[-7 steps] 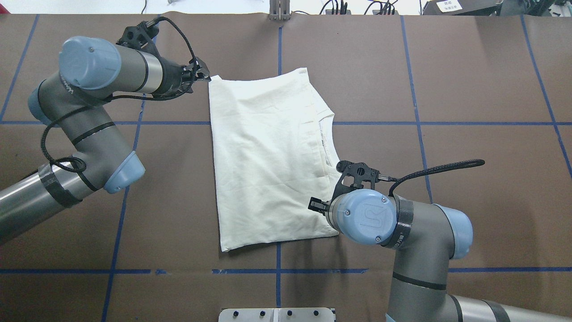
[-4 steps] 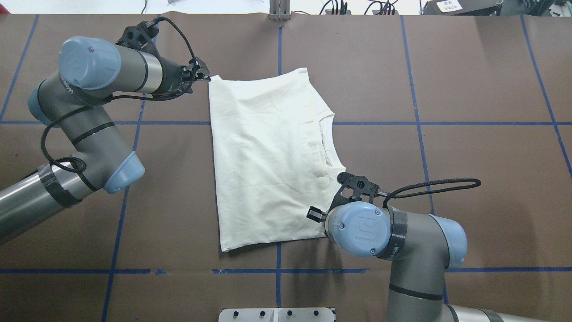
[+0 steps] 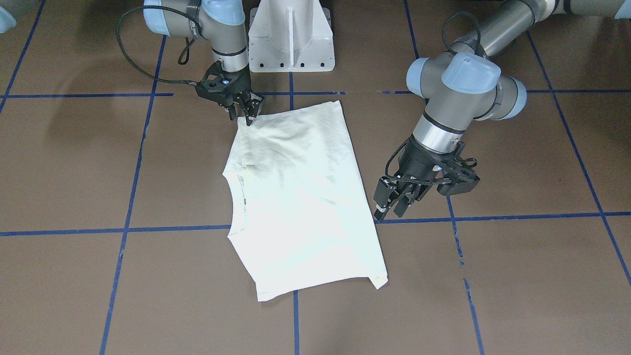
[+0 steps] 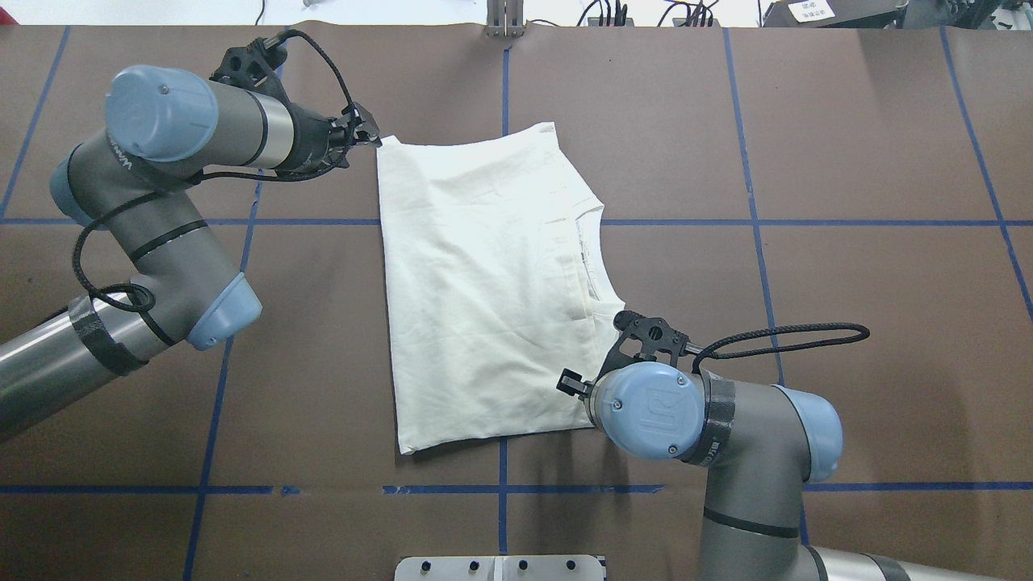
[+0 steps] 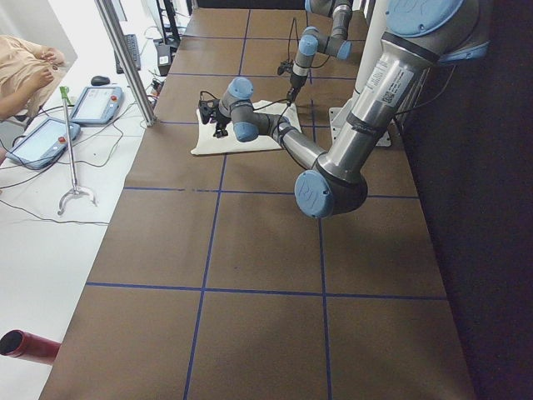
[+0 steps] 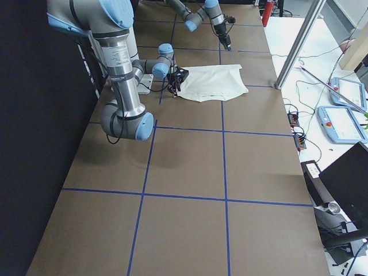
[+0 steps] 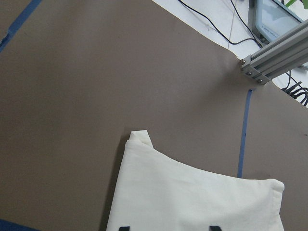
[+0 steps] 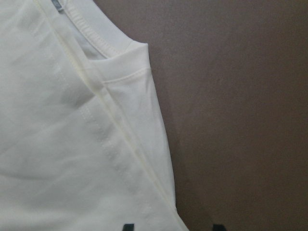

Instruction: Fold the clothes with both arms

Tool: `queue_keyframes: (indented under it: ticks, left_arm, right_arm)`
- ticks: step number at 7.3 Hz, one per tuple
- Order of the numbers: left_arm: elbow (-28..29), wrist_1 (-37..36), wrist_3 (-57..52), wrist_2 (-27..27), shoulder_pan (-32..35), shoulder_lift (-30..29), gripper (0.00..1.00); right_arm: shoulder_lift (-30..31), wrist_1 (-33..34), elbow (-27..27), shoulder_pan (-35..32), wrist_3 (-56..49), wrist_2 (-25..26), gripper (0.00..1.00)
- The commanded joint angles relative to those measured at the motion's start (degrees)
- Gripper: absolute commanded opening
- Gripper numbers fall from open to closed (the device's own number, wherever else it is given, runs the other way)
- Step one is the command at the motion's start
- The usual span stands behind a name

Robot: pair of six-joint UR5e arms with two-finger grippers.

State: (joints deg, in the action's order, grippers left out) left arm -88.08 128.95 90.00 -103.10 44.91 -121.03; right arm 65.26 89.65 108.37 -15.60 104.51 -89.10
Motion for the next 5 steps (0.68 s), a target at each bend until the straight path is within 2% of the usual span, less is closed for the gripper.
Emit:
queue_keyframes:
  ticks: [1, 3, 4, 5]
  left_arm:
    - [-0.34, -0.1, 0.09, 0.0, 0.0, -0.09, 0.63]
    - [-0.52, -0.1, 0.09, 0.09, 0.0, 0.0, 0.63]
    - [-0.52, -0.1, 0.09, 0.0, 0.0, 0.0, 0.63]
    - [-0.52, -0.1, 0.09, 0.0, 0.0, 0.0, 0.63]
  right_arm:
    - [-0.04, 0.09, -0.43, -0.92, 2.34, -0.28, 0.66]
    - [-0.13, -2.79, -2.01, -0.92, 7.2, -0.37, 0.65]
    - [-0.13, -7.34, -5.41, -0.92, 9.2, -0.81, 0.65]
    - [-0.13, -9.38, -5.45, -1.01, 9.4, -3.25, 0.58]
